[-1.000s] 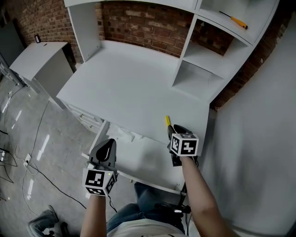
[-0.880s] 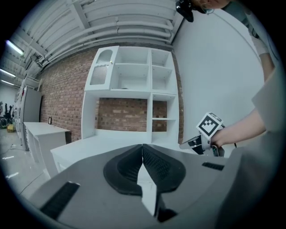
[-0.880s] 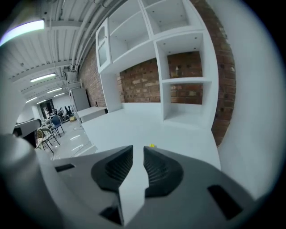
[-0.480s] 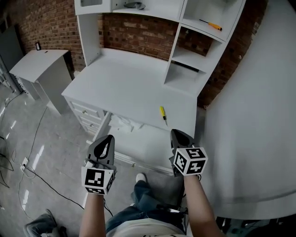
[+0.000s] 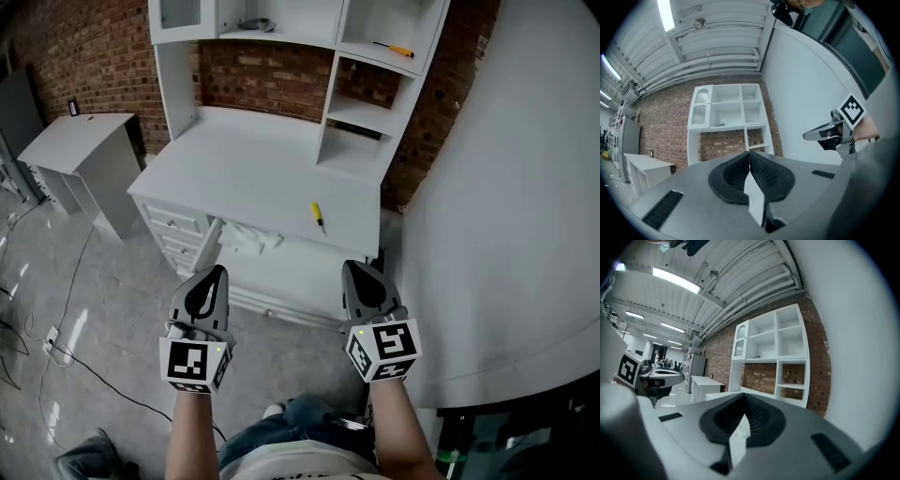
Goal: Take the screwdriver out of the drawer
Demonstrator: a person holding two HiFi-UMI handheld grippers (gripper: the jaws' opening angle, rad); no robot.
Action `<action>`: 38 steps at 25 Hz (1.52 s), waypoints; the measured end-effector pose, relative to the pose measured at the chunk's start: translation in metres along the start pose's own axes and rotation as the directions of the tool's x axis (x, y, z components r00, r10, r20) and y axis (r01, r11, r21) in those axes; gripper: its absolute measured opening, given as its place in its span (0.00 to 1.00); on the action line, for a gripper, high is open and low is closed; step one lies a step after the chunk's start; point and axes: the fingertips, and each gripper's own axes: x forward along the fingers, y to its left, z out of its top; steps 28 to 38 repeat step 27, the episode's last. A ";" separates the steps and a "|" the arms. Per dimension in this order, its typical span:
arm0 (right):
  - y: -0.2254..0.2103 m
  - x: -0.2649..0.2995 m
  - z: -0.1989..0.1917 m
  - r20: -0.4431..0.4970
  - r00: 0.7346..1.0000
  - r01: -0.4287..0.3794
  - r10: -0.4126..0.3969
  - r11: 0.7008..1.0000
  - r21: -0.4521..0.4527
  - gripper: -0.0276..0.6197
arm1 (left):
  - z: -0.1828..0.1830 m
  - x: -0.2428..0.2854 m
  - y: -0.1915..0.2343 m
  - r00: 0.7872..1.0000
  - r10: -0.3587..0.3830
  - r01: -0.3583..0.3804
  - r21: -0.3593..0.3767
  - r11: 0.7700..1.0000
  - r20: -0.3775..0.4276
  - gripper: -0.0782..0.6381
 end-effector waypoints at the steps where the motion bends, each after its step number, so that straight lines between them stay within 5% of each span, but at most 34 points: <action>1: 0.001 -0.006 0.004 0.008 1.000 -0.001 0.001 1.000 -0.002 0.06 | 0.004 -0.003 -0.004 1.000 0.001 -0.001 0.003 1.000 0.006 0.13; 17: 0.005 -0.070 0.030 0.053 0.998 -0.041 0.046 0.994 -0.103 0.06 | 0.040 -0.029 -0.053 0.999 0.032 -0.033 0.035 0.999 0.043 0.13; 38: 0.010 -0.053 0.032 0.055 0.998 -0.030 0.038 0.991 -0.128 0.06 | 0.037 -0.015 -0.037 0.998 0.017 -0.018 0.028 0.999 0.058 0.13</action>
